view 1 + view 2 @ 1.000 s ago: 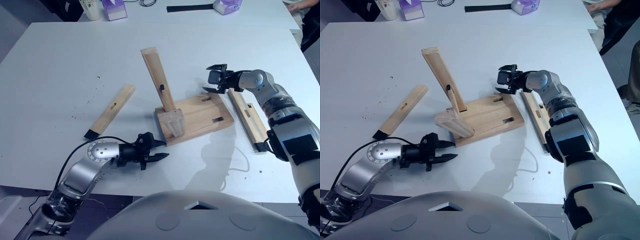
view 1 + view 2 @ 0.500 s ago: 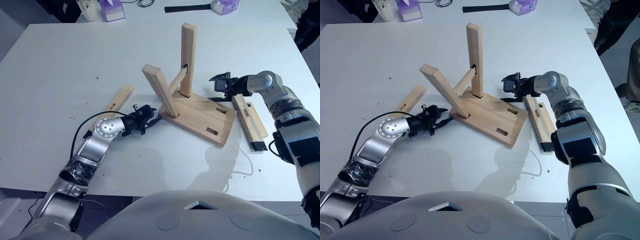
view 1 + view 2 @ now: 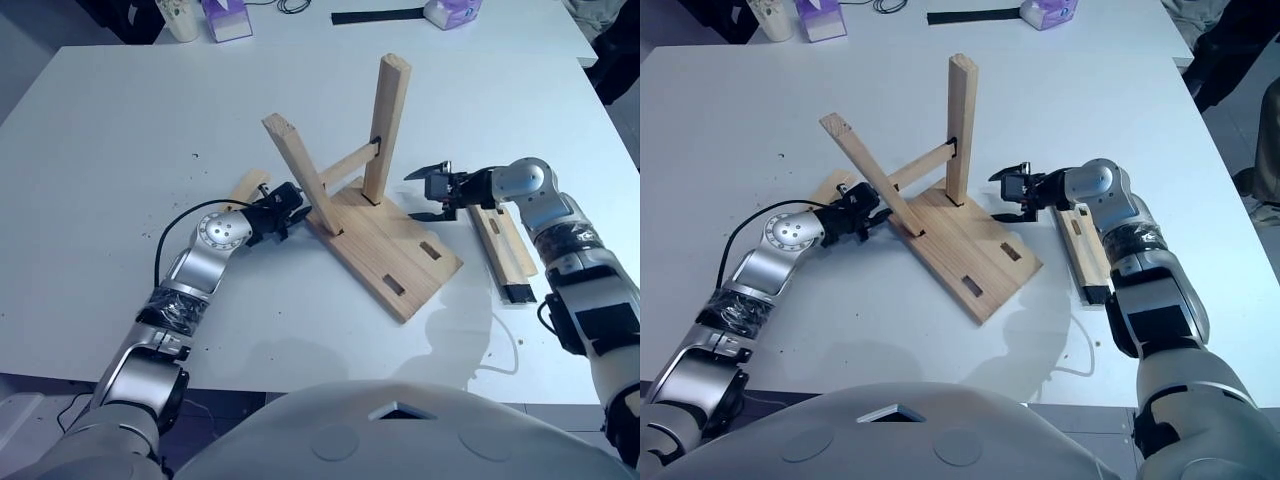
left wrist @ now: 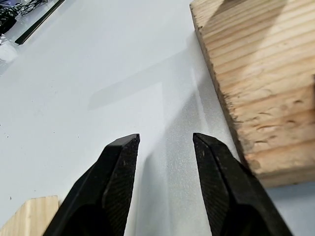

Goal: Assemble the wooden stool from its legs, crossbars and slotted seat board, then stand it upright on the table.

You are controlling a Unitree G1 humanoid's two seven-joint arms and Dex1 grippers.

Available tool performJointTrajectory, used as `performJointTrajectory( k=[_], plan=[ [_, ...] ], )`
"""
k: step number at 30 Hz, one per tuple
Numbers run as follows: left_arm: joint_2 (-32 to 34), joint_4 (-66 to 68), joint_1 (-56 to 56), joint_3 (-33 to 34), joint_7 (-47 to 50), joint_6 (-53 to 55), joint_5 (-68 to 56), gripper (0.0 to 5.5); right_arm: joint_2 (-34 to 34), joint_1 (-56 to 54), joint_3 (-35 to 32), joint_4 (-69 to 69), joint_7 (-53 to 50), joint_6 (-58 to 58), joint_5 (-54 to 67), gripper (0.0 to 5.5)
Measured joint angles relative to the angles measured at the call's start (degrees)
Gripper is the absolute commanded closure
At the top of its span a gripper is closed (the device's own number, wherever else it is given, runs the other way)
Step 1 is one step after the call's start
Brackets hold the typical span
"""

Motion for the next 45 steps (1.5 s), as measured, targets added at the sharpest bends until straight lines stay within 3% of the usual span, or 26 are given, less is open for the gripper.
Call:
performJointTrajectory(
  k=[3,7,9,15,22,30,45],
  plan=[
    [3.5,-5.9,4.3,2.7,-2.8,1.5,-1.3,3.47,-2.6,1.3,-1.8,-2.5,-0.6,1.0,0.2,1.57],
    [14.9,-21.2,16.6,10.3,-12.1,4.8,-7.7,3.47,-8.7,6.8,-5.3,-10.7,0.6,3.9,4.0,1.57],
    [16.5,-26.2,20.7,10.3,-15.1,5.9,-9.8,3.47,-9.4,10.5,-6.1,-15.9,1.4,5.5,5.8,1.57],
    [11.7,-29.8,23.1,2.6,-15.4,9.2,-10.3,3.47,-9.0,16.3,-4.9,-24.6,1.7,7.7,6.6,1.57],
    [6.4,-24.3,17.3,-2.4,-11.8,7.6,-7.1,3.47,-10.2,22.2,-2.8,-31.2,3.0,7.5,7.2,1.57],
    [5.2,-17.5,11.0,-1.8,-8.8,5.7,-3.8,3.47,-8.0,26.1,-1.5,-38.9,1.2,14.4,8.8,1.57],
    [7.5,-15.8,11.2,2.7,-10.0,5.2,-5.4,3.47,-4.8,26.4,-2.1,-40.0,-5.2,16.6,8.1,1.57]
  ],
)
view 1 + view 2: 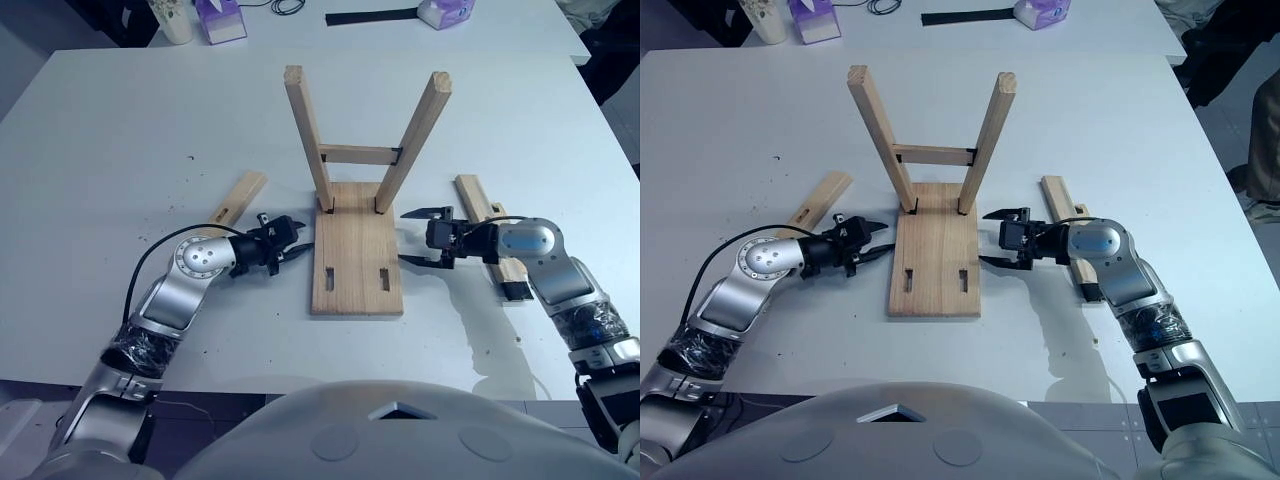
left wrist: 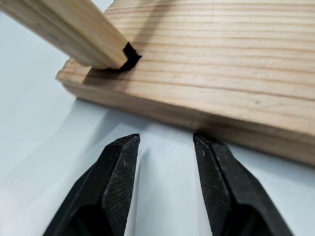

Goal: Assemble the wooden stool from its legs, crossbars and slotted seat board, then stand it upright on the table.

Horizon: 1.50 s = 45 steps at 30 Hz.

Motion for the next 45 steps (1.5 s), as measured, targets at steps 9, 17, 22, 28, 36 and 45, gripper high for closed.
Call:
performJointTrajectory(
  k=[9,17,22,28,36,45],
  plan=[
    [1.9,-13.8,4.6,16.2,2.5,14.4,-11.9,3.44,-1.9,10.8,-20.1,-17.7,-9.9,18.0,13.4,0.92],
    [-2.4,-20.8,15.1,23.6,11.0,17.7,-13.1,3.44,-1.8,24.5,-35.4,-30.4,-24.0,41.8,15.5,0.73],
    [-7.7,-22.0,13.7,25.8,18.8,19.4,-13.4,3.44,0.1,24.5,-34.6,-27.8,-29.2,45.4,13.3,0.73],
    [-8.0,-20.7,11.6,25.5,21.8,19.4,-12.5,3.44,0.9,23.4,-34.1,-20.2,-31.1,44.3,13.0,0.73],
    [-8.8,-20.4,11.6,23.5,22.7,19.2,-11.6,3.44,2.4,24.9,-31.2,-18.4,-29.1,39.3,13.4,0.73],
    [-8.8,-20.4,12.1,23.3,22.7,19.1,-11.2,3.44,2.6,27.4,-30.2,-20.4,-28.2,38.0,13.6,0.73]
  ],
)
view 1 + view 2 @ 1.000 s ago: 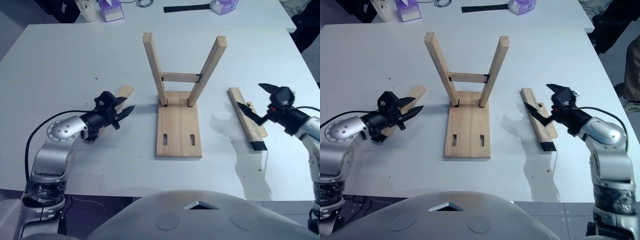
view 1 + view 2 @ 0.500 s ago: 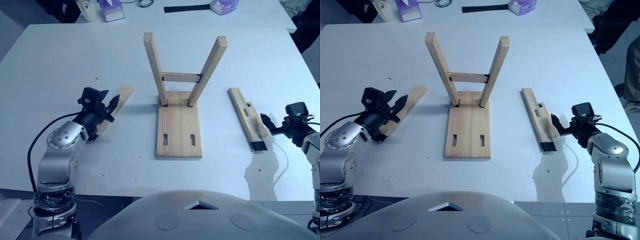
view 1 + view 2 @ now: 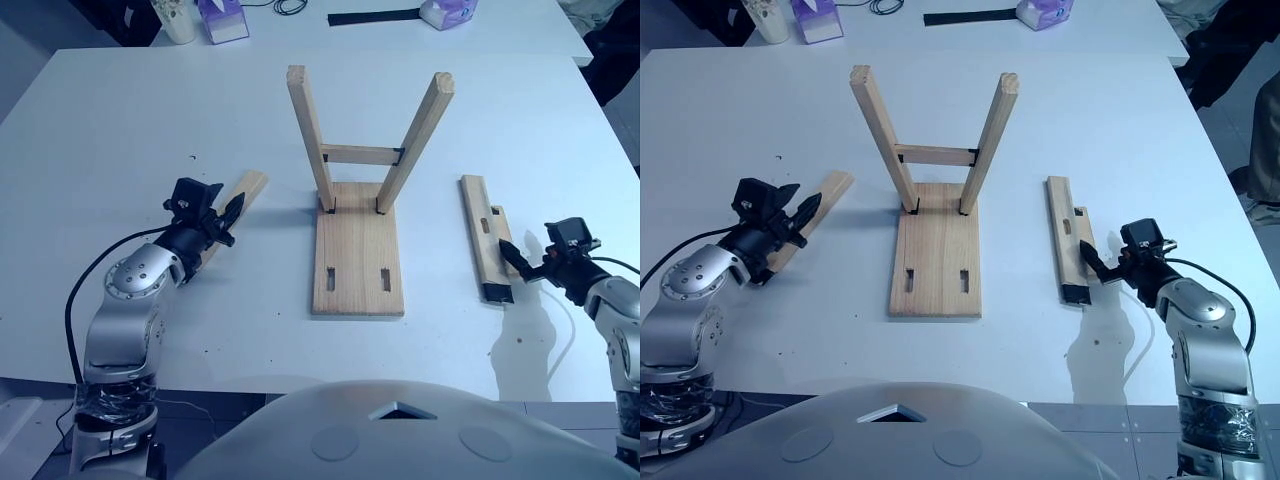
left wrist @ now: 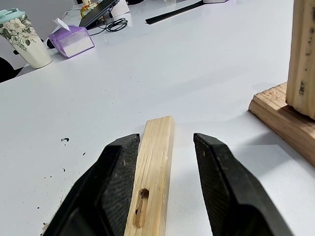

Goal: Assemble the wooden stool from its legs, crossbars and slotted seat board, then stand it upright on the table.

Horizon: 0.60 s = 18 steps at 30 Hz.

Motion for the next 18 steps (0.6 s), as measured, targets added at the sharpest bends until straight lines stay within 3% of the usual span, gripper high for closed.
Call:
performJointTrajectory(
  k=[7,18],
  plan=[
    [0.0,0.0,0.5,-0.9,0.0,0.0,0.9,3.44,1.3,3.3,1.8,-1.9,-1.1,-1.1,-0.3,0.73],
    [0.0,0.0,0.6,-0.9,0.0,0.0,1.3,3.44,4.6,4.2,0.8,-3.1,-3.4,2.8,2.7,2.41]
  ],
)
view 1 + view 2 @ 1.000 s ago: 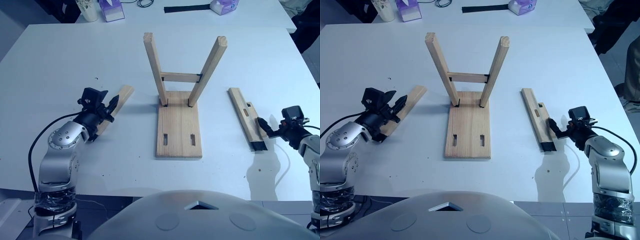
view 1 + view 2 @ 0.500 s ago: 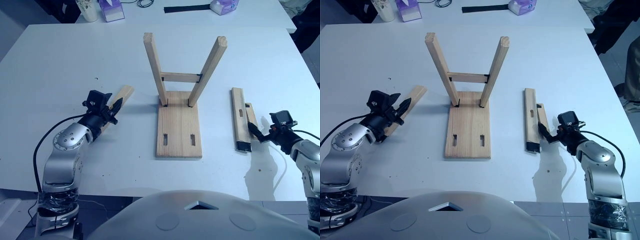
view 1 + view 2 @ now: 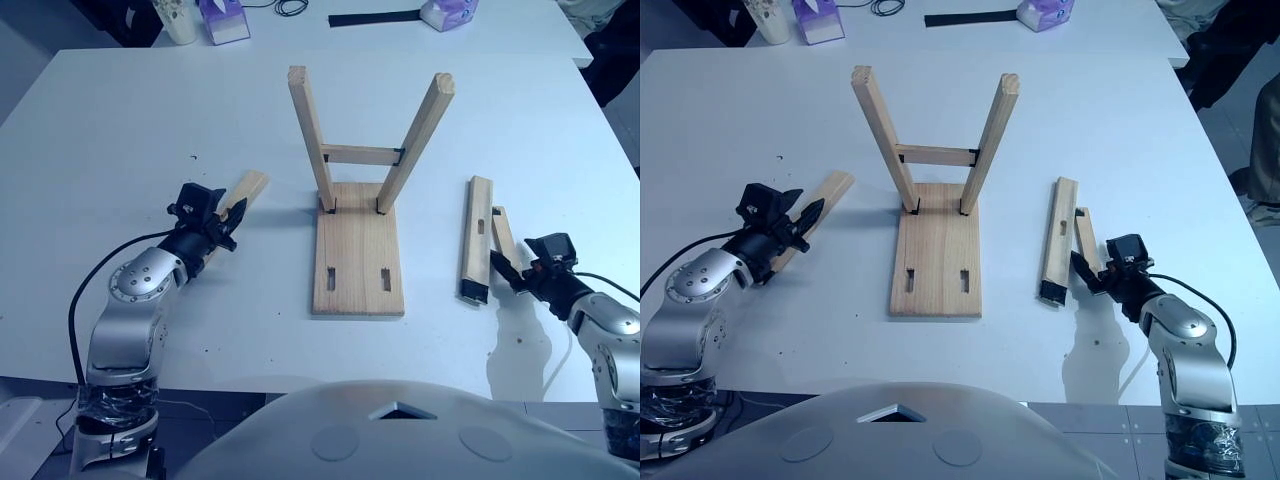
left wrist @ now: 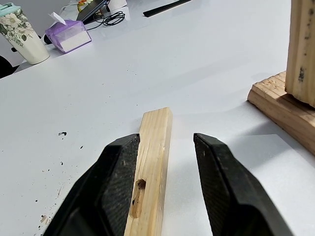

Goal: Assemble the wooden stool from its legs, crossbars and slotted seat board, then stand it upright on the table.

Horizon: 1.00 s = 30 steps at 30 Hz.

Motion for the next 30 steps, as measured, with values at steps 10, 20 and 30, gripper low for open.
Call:
performJointTrajectory(
  k=[10,20,30],
  plan=[
    [-0.1,-0.1,-0.1,0.0,0.1,0.0,0.4,3.44,1.1,-3.2,-3.7,-1.5,-3.8,12.1,4.8,3.93],
    [1.5,-2.7,-1.5,3.9,-3.8,3.6,-6.3,3.44,-3.6,-6.6,-1.2,-2.6,-2.3,9.1,1.2,4.2],
    [4.7,-15.2,-14.1,11.9,-8.6,14.3,-37.3,3.81,-4.6,-29.9,-11.8,-9.9,3.2,10.7,26.0,4.2]
  ],
)
